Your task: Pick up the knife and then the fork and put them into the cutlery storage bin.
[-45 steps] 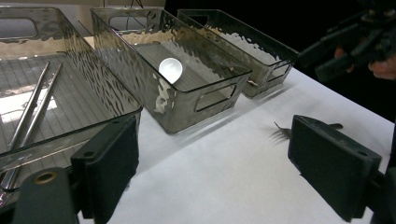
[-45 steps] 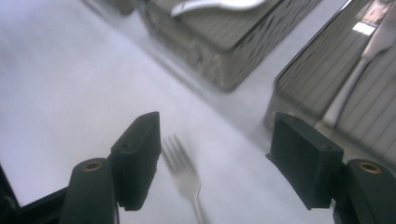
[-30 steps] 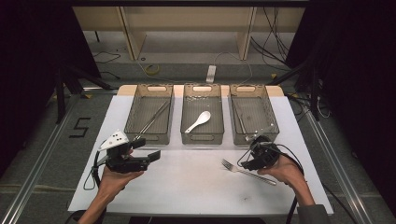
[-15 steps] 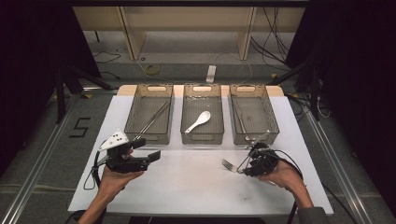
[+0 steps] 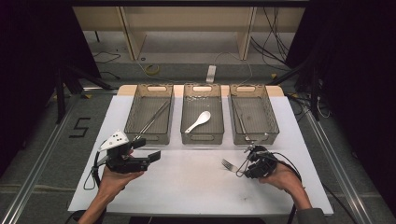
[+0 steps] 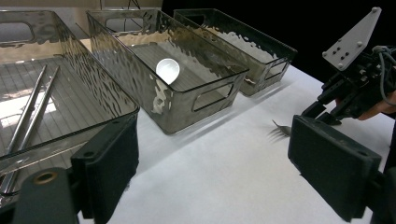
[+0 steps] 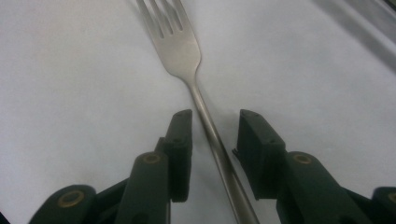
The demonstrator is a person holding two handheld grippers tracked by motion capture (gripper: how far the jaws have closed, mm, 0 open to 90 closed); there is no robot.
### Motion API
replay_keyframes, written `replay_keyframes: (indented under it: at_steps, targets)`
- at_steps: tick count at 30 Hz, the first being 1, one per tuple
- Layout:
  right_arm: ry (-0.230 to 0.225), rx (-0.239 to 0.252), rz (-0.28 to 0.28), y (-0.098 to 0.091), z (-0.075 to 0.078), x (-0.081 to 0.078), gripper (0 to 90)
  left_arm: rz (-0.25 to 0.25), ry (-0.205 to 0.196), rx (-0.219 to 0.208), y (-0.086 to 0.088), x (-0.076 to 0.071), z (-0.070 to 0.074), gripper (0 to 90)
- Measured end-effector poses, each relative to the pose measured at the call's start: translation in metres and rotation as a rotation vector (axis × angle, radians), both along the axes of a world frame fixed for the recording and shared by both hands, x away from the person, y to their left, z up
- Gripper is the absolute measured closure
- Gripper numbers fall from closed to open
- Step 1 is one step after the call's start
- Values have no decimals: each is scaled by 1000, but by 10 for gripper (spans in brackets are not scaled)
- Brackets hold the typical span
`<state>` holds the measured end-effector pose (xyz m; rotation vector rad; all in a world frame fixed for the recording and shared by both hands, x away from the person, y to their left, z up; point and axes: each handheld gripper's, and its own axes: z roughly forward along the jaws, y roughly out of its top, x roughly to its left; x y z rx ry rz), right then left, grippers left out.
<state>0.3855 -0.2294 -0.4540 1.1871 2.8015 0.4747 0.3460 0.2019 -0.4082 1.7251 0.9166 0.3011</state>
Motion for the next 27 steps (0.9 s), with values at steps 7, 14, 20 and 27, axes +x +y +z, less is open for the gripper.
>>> replay_keyframes:
  at_steps: [7,14,20,27]
  targets:
    - [-1,-23,0,1,-2,-1,713,-1,0,3,0,0,0,156]
    - [-14,-37,4,3,-3,-3,725,-5,0,1,0,0,0,156]
    - [-23,-50,15,5,-3,-5,752,-5,1,4,0,0,0,156]
    - [-24,-55,22,6,-3,-6,763,-4,1,4,-1,0,0,156]
